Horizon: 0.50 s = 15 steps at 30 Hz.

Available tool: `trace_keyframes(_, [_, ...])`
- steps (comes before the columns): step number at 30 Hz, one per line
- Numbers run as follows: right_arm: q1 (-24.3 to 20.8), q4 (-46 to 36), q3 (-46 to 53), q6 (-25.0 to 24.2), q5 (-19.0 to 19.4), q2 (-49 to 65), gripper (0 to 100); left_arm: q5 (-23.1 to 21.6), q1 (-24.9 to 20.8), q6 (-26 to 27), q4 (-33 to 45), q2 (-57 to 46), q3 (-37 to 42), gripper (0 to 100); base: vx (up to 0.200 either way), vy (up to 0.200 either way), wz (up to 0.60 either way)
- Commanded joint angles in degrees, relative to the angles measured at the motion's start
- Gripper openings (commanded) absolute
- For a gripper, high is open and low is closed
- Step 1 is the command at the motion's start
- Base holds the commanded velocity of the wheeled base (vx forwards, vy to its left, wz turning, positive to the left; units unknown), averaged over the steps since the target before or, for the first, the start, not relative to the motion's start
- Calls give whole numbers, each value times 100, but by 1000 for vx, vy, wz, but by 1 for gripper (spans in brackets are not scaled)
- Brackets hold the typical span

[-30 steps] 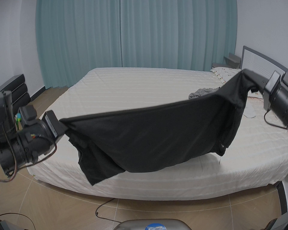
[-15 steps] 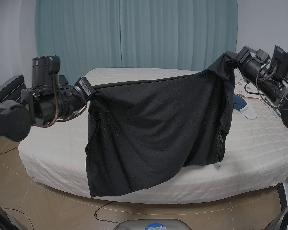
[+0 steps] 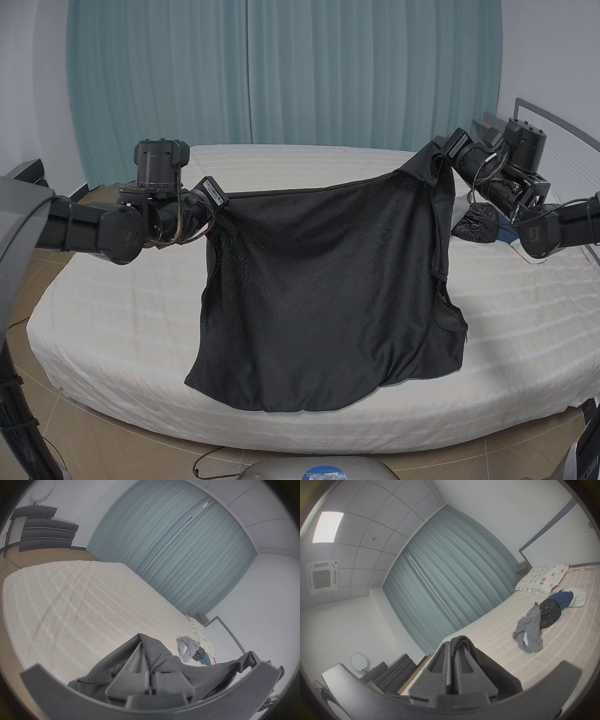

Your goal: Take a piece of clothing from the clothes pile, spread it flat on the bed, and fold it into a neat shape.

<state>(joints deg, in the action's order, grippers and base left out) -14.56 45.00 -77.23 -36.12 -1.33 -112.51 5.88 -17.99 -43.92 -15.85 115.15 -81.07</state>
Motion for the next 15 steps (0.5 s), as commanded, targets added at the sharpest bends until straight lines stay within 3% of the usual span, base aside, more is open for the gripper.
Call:
trace_keyframes(1, [76,27,-293,9,-8,-913,0,1,112,15,-32,1018,-568,0,0,0,0])
trace_keyframes(11, [67,247,-574,17,-104,-1889,0,116,147,-20,-32,2117,-1465,0,0,0,0])
trace_keyframes(15, [67,264,-697,9,-122,-2188,0,748,156,-29,-24,2477,-1825,0,0,0,0])
